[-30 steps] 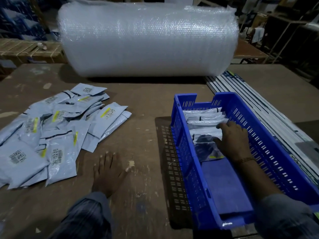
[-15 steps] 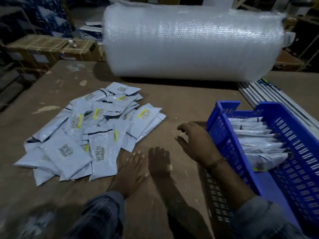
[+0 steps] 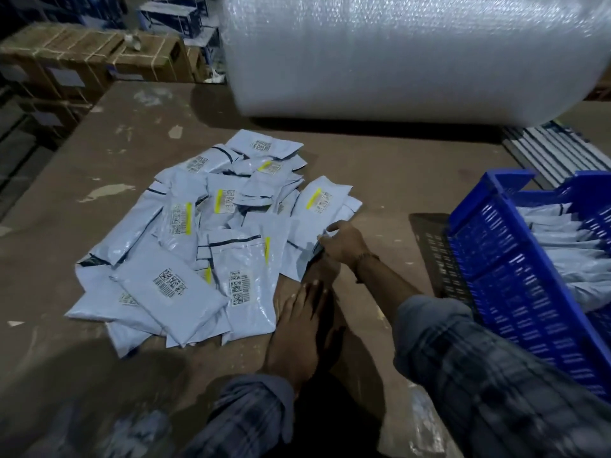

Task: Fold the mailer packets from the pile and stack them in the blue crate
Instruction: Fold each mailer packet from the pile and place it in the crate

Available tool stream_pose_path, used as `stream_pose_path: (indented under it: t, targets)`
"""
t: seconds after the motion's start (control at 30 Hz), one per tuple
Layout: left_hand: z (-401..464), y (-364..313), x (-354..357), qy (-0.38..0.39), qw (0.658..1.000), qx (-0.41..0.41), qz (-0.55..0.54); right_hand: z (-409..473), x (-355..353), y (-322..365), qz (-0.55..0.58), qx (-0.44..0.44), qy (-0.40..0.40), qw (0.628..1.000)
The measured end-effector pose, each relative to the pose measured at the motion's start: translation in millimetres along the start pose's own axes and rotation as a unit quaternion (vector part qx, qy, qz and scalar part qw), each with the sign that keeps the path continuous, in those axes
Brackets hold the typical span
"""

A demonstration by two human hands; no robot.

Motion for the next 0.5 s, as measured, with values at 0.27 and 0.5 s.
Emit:
stream_pose_path:
  t: [0.27, 0.5]
  targets:
    - [6.9, -0.7, 10.9, -0.034, 0.996, 0.033, -0.076, 14.9, 26.0, -1.0, 0.068, 0.091, -0.073, 0.991]
    - [0.4, -4.9, -2.3, -0.002, 0.998, 0.021, 0.057, -1.2, -4.6, -26.6, 0.214, 0.074, -0.134, 0.965]
Point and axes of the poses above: each hand's wrist, its own z-axis towards the middle knuckle, its own x-axis out of the palm, y = z × x, the point moved 6 cm from there along z, towards the middle knuckle, and after that the axes turned 3 degrees about y, right-handed, at the moved point
